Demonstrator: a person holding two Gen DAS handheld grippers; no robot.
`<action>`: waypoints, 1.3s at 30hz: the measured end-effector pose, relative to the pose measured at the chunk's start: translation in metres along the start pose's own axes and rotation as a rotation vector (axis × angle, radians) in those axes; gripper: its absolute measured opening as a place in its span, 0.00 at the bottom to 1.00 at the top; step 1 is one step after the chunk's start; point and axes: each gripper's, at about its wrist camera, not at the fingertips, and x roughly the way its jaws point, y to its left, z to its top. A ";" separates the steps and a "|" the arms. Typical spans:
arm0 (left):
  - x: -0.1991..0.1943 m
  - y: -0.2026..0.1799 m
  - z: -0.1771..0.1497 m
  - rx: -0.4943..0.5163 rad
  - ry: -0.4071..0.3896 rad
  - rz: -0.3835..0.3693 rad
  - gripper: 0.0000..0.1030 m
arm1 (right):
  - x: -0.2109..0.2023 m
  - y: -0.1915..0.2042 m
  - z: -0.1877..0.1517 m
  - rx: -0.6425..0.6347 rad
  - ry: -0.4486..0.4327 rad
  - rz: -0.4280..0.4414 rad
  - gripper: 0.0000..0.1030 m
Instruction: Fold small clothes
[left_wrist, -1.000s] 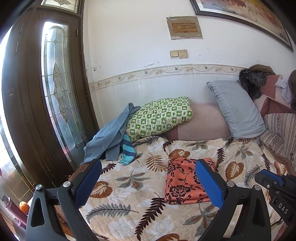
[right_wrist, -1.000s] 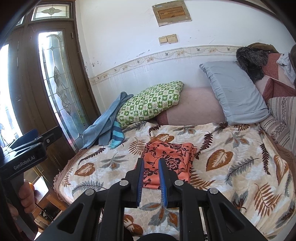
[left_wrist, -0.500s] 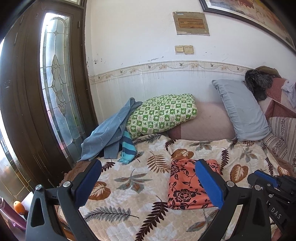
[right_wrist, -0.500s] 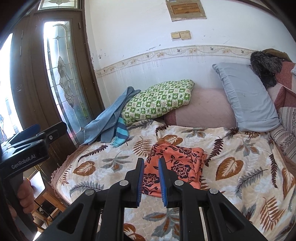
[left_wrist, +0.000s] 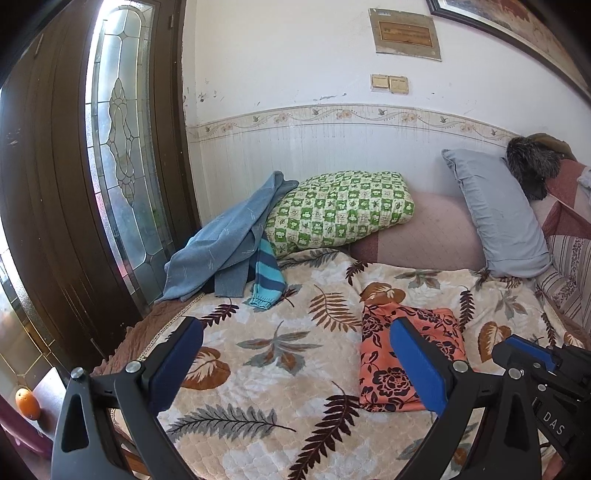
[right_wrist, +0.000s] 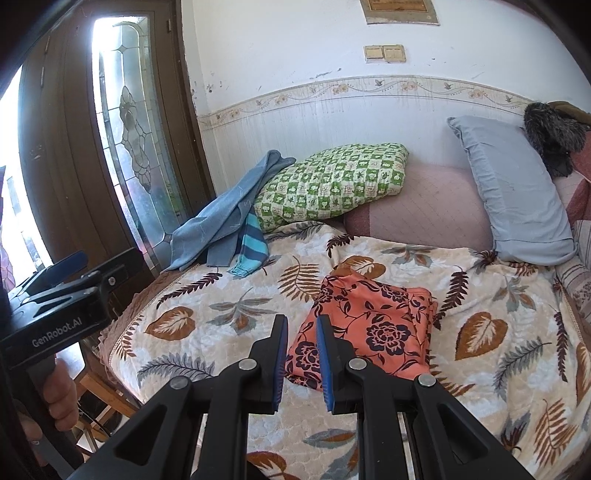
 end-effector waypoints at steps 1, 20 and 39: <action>0.002 0.003 0.000 0.006 0.004 0.004 0.98 | 0.003 0.001 0.000 0.004 0.004 0.004 0.18; -0.011 -0.008 0.012 0.043 -0.028 -0.010 0.98 | 0.016 -0.017 0.015 0.024 -0.028 0.034 0.18; -0.031 -0.060 0.019 0.051 -0.018 -0.067 0.98 | -0.029 -0.076 -0.002 0.074 -0.070 0.007 0.18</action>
